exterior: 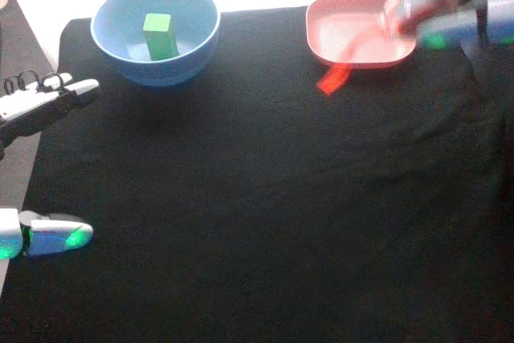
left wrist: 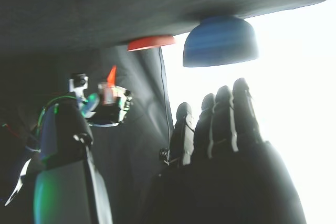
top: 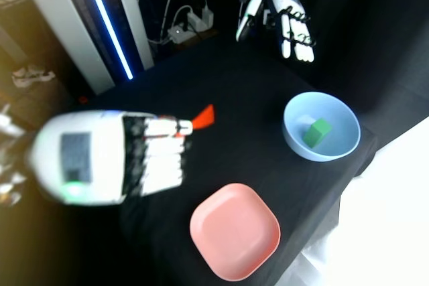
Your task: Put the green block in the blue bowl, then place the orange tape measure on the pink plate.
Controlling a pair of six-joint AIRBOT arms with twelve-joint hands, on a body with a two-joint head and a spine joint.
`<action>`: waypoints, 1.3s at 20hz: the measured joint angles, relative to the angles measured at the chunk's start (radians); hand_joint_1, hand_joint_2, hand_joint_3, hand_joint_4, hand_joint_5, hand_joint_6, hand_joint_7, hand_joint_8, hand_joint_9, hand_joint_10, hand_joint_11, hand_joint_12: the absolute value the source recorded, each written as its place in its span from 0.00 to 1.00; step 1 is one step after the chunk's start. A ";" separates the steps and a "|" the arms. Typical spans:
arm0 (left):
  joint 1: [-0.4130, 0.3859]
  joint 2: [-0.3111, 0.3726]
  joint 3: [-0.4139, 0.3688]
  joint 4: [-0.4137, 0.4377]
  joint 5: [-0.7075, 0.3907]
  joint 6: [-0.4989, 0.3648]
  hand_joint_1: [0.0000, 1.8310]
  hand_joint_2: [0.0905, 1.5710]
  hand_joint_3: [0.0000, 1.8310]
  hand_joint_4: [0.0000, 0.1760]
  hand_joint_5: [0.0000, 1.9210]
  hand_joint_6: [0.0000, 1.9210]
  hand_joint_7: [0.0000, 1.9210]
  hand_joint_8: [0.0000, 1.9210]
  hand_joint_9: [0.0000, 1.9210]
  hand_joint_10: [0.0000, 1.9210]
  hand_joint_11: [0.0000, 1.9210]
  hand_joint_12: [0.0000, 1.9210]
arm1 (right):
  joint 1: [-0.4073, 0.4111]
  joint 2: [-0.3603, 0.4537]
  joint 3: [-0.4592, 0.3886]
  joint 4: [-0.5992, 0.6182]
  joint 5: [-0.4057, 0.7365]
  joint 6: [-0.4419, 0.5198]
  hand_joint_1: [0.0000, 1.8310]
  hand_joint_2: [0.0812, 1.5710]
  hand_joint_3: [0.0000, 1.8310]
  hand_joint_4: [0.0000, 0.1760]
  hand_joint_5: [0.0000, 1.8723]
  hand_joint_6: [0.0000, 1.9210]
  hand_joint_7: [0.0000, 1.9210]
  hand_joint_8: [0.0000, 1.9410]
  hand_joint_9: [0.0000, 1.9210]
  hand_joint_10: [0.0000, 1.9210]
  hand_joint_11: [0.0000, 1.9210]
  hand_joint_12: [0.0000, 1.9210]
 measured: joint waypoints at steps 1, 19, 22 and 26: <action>0.000 0.000 0.000 0.003 0.000 0.000 0.44 0.53 0.00 0.78 0.08 0.01 0.01 0.00 0.02 0.01 0.07 0.03 | 0.032 -0.032 0.037 0.008 -0.024 0.000 0.77 0.62 0.00 0.00 0.56 0.46 0.75 0.01 0.63 0.39 0.58 0.42; -0.024 -0.029 0.020 0.023 0.022 -0.024 0.41 0.53 0.00 0.57 0.08 0.00 0.02 0.00 0.00 0.00 0.01 0.00 | 0.171 -0.344 0.391 -0.362 -0.553 0.104 0.44 0.49 0.00 0.95 0.03 0.00 0.03 0.00 0.03 0.00 0.00 0.24; -0.024 -0.029 0.020 0.032 0.012 -0.025 0.44 0.53 0.00 0.57 0.08 0.00 0.01 0.00 0.00 0.00 0.03 0.02 | 0.171 -0.332 0.356 -0.364 -0.552 0.106 0.41 0.47 0.00 1.00 0.00 0.00 0.00 0.00 0.00 0.00 0.00 0.19; -0.024 -0.029 0.018 0.024 -0.005 -0.026 0.44 0.54 0.00 0.62 0.07 0.00 0.00 0.00 0.00 0.00 0.01 0.01 | 0.171 -0.267 0.260 -0.304 -0.465 0.107 0.42 0.47 0.00 1.00 0.00 0.00 0.00 0.00 0.00 0.00 0.00 0.12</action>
